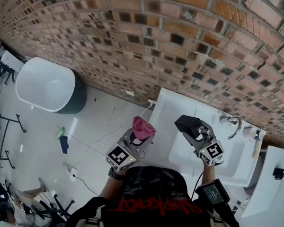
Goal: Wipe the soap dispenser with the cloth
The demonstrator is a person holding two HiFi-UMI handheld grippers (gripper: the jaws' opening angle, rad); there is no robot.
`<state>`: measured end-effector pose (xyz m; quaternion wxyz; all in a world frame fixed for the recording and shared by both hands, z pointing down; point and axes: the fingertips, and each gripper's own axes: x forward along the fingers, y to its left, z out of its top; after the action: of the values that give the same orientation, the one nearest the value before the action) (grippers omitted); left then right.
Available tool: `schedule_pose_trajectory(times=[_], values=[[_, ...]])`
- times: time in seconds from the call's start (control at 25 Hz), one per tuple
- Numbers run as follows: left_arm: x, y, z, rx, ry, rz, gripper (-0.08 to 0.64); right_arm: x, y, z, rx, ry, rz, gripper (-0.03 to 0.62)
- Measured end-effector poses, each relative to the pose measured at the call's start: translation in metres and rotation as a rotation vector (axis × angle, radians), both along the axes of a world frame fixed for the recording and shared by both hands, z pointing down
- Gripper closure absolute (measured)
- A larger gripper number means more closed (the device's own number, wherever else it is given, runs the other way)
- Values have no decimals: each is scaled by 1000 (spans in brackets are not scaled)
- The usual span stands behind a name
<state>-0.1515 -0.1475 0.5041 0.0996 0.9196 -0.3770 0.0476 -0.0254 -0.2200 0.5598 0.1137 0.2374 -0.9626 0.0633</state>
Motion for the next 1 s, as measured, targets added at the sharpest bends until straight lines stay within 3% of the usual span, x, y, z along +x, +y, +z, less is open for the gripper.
schedule_pose_trajectory(times=[0.08,0.16,0.24,0.36,0.44,0.56,0.64,0.8,1.0], values=[[21,-6,-9,50,-81,66,469,12,23,-41,48,-11,-21,289],[45,-8,-23,88,-103,152,469,25,42,-66,96,39,-5,289],[69,-4,-43,103,-40,269,469,35,56,-75,159,132,7,288],[95,3,-77,73,149,408,469,36,74,-79,235,225,0,288],[104,-1,-89,60,215,423,469,34,84,-77,250,257,-7,288],[117,-5,-78,91,134,420,469,31,95,-70,231,298,-12,288],[125,-2,-82,106,135,449,469,29,101,-67,209,311,-26,288],[131,6,-107,92,296,514,469,20,110,-63,190,293,-53,287],[138,11,-100,20,422,546,469,10,115,-71,189,223,-68,287]])
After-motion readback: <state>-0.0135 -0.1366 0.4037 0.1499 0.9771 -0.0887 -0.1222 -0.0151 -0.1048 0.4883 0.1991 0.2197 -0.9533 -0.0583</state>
